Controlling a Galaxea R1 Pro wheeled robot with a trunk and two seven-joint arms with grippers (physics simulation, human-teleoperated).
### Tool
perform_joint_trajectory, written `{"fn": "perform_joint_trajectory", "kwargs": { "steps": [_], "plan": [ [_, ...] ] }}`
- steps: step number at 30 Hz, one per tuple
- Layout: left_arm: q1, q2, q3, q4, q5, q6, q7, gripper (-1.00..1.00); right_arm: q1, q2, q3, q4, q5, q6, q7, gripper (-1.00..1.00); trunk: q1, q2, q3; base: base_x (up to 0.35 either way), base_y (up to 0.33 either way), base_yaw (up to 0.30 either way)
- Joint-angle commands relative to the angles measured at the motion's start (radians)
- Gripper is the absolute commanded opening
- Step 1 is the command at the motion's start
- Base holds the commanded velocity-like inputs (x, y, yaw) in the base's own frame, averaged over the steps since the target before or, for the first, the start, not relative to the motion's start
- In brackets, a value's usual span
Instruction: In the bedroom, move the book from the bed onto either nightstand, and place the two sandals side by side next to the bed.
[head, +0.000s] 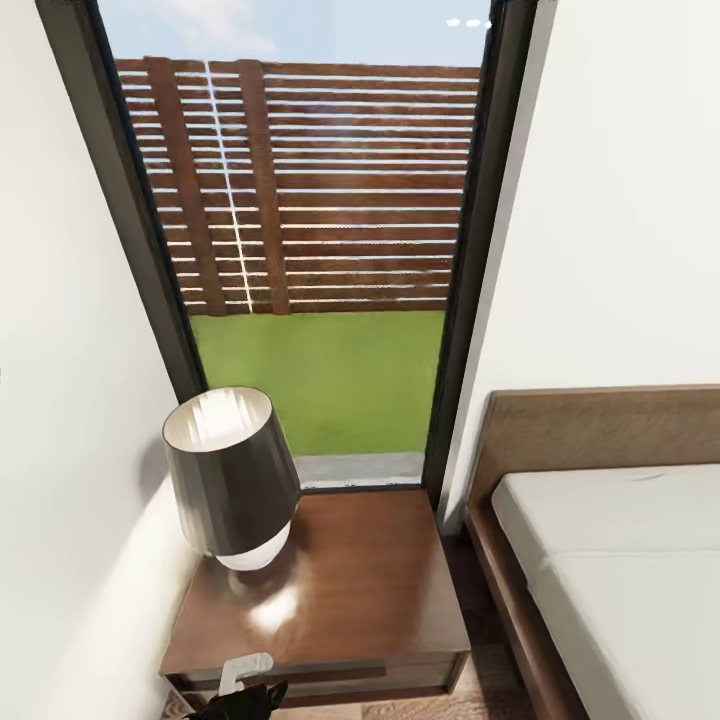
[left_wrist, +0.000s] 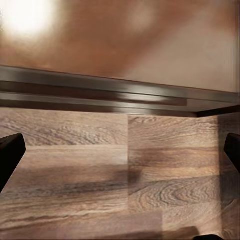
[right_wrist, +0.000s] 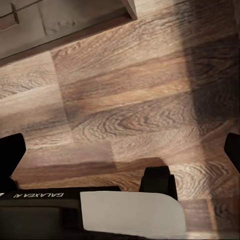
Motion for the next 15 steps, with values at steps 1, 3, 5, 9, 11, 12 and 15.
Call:
{"fn": "perform_joint_trajectory", "kwargs": {
  "steps": [1, 3, 5, 9, 11, 12, 15],
  "plan": [
    [-0.001, 0.0, -0.009, 0.001, 0.009, -0.003, -0.004, 1.0, -0.001, 0.0, 0.007, 0.009, -0.011, 0.001, 0.006, 1.0, -0.004, 0.007, 0.002, 0.0, 0.0, 0.0],
    [-0.001, 0.0, -0.008, 0.001, 0.009, -0.003, -0.004, 1.0, -0.001, 0.0, 0.007, 0.014, -0.01, 0.001, 0.006, 1.0, -0.012, 0.021, 0.009, 0.0, 0.0, 0.0],
    [-0.001, 0.0, -0.009, 0.001, 0.009, -0.003, -0.004, 1.0, 0.0, 0.0, 0.007, 0.017, -0.01, 0.001, 0.006, 1.0, -0.019, 0.035, 0.015, 0.0, 0.0, 0.0],
    [-0.001, 0.0, -0.009, 0.001, 0.009, -0.003, -0.004, 1.0, 0.001, 0.0, 0.007, 0.019, -0.009, 0.001, 0.006, 1.0, -0.035, 0.063, 0.027, 0.0, 0.0, 0.0],
    [-0.001, 0.0, -0.009, 0.001, 0.009, -0.003, -0.004, 1.0, 0.001, 0.0, 0.007, 0.019, -0.009, 0.001, 0.006, 1.0, -0.042, 0.077, 0.034, 0.0, 0.0, 0.0],
    [-0.001, 0.0, -0.009, 0.001, 0.009, -0.003, -0.004, 1.0, 0.001, 0.001, 0.007, 0.019, -0.009, 0.001, 0.006, 1.0, -0.046, 0.084, 0.037, 0.0, 0.0, 0.0],
    [-0.001, 0.0, -0.008, 0.001, 0.009, -0.003, -0.004, 1.0, 0.001, 0.0, 0.007, 0.019, -0.009, 0.001, 0.006, 1.0, -0.058, 0.105, 0.046, 0.0, 0.0, 0.0]
  ]
}}
